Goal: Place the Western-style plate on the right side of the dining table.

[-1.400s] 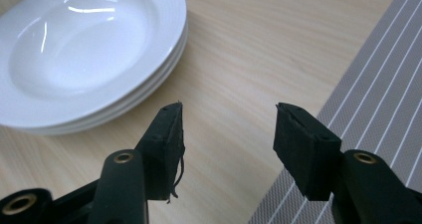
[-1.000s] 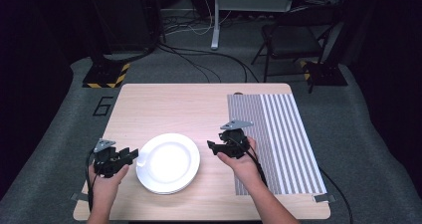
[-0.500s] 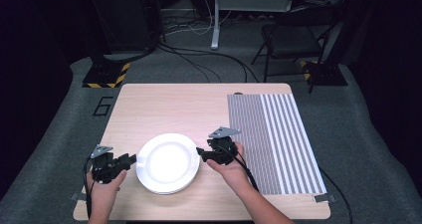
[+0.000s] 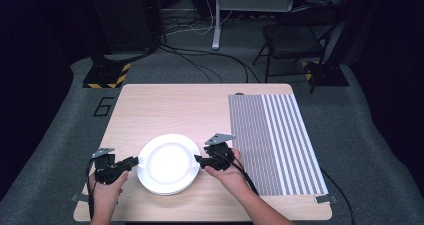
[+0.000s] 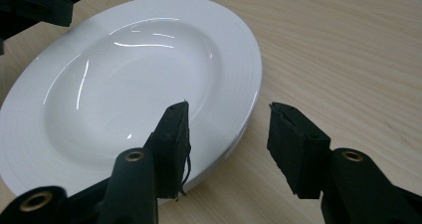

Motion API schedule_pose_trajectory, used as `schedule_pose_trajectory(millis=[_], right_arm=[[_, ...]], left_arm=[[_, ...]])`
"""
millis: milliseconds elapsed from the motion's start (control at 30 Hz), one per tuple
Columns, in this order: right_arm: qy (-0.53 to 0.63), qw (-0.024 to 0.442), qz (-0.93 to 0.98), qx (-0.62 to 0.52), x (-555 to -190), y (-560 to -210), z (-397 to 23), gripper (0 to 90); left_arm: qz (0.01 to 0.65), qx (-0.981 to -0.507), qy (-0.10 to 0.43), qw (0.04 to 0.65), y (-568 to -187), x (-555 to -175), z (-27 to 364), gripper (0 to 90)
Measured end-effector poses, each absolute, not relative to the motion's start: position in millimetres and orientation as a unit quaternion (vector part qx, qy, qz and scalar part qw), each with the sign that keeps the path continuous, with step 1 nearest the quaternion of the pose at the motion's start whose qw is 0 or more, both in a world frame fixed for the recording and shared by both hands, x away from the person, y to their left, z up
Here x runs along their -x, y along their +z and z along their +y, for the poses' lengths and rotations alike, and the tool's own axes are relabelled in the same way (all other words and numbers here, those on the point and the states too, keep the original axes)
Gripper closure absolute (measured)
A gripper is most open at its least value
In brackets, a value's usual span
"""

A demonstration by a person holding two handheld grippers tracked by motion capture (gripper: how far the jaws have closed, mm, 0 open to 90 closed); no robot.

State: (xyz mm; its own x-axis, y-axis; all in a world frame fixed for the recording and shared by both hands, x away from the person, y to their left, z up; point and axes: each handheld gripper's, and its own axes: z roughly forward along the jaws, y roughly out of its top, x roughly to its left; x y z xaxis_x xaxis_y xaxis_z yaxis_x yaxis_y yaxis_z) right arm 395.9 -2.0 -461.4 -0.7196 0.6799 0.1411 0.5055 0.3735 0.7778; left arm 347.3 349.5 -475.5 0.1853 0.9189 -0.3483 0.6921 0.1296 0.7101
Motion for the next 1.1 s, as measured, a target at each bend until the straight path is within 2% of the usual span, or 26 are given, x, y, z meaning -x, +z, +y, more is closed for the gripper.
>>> schedule_pose_trajectory(millis=[333, 600, 767, 833, 1100], right_arm=[[0.425, 0.106, 0.820, -0.368, -396.7, -467.5, -0.9, 53.1], [0.436, 0.072, 0.809, -0.389, -400.2, -472.0, -4.8, 55.2], [0.440, 0.062, 0.802, -0.400, -401.0, -474.3, -5.3, 52.2], [0.441, 0.044, 0.798, -0.409, -401.9, -475.8, -5.5, 51.4], [0.437, 0.034, 0.801, -0.409, -400.4, -480.2, -0.9, 49.3]], left_arm=[[0.632, -0.639, 0.108, 0.424, -479.7, -348.7, 354.8, 75.3], [0.631, -0.642, 0.097, 0.425, -479.9, -349.0, 351.3, 77.7], [0.631, -0.645, 0.103, 0.420, -480.5, -348.4, 350.4, 79.7], [0.628, -0.647, 0.106, 0.419, -480.7, -348.2, 350.0, 81.5], [0.622, -0.655, 0.115, 0.413, -481.7, -348.4, 347.4, 81.3]])
